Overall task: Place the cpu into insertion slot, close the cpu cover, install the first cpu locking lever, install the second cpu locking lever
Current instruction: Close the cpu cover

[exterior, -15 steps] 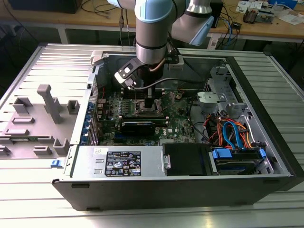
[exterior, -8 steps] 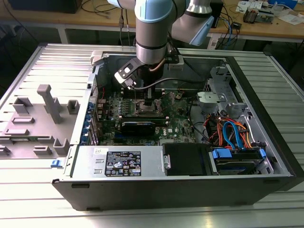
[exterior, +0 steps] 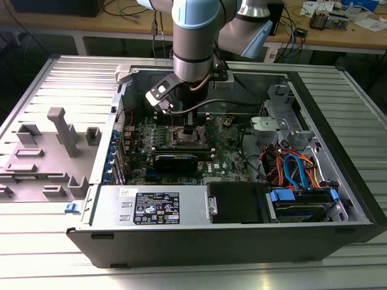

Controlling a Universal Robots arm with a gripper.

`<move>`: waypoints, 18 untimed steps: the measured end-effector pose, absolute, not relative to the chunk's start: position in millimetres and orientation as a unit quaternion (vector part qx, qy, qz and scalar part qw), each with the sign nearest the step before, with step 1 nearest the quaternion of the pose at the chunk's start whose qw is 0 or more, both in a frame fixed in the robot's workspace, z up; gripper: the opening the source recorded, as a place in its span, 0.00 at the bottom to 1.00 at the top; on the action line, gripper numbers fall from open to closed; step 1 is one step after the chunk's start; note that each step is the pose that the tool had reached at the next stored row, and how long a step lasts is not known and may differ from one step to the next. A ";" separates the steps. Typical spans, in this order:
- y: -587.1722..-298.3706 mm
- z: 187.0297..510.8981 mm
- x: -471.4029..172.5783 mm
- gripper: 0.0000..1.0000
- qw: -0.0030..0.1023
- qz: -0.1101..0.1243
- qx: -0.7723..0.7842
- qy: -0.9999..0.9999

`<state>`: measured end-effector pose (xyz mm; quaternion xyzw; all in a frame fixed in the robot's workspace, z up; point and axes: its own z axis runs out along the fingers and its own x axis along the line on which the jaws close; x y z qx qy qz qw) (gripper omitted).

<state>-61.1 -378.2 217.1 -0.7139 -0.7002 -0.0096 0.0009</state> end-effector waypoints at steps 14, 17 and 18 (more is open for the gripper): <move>-378.2 221.1 -61.1 0.11 0.001 -0.010 -0.714 -0.701; -378.2 221.4 -61.1 0.11 0.001 -0.010 -0.714 -0.701; -378.2 221.6 -61.2 0.11 0.001 -0.010 -0.714 -0.701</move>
